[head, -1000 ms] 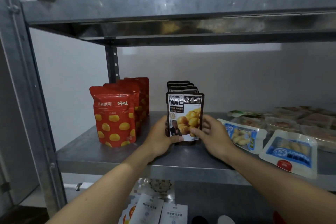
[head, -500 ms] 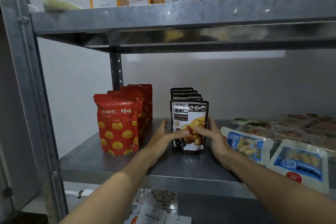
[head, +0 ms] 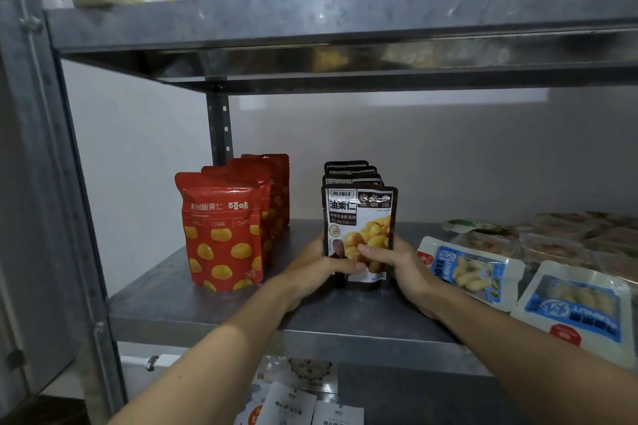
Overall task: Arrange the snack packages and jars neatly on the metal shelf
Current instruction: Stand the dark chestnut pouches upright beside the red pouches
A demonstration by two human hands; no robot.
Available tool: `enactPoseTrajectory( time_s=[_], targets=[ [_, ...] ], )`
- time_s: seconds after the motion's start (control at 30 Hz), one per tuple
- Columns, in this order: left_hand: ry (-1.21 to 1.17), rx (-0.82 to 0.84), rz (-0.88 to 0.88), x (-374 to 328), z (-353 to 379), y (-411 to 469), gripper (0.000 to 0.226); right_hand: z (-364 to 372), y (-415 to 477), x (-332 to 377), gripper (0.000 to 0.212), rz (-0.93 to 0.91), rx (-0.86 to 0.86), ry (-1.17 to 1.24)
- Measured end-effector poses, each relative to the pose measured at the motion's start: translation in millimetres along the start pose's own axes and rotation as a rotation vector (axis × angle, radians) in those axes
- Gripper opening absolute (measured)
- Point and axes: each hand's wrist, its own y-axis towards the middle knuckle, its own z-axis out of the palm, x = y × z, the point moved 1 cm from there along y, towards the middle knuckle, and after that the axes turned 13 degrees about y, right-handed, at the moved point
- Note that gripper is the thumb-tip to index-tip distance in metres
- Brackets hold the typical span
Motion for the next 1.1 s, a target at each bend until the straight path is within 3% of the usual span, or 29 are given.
enactPoseTrajectory(
  time_s=[0.37,0.57,0.77,0.83,0.93,1.03,1.1],
  targets=[
    [0.033,0.001,-0.005,-1,0,-1,0.049,0,-1,-2,0.075,-0.005,-0.014,-0.078],
    [0.008,-0.039,-0.004,3,0,1,0.055,0,-1,-2,0.061,0.009,-0.039,-0.115],
    [0.095,-0.206,-0.051,12,-7,-4,0.096,-3,-7,2,0.071,0.028,-0.071,-0.198],
    [0.155,-0.279,-0.065,11,-13,-12,0.107,-5,-14,4,0.085,0.041,-0.108,-0.273],
    [0.226,-0.44,0.006,8,-21,-29,0.093,-5,-32,17,0.111,0.046,-0.247,-0.51],
    [0.414,-0.624,0.194,4,-22,-54,0.061,-5,-58,42,0.105,-0.06,-0.302,-0.775],
    [0.626,-0.625,0.302,-2,-17,-69,0.055,-7,-78,61,0.093,-0.137,-0.274,-1.085]
  ],
)
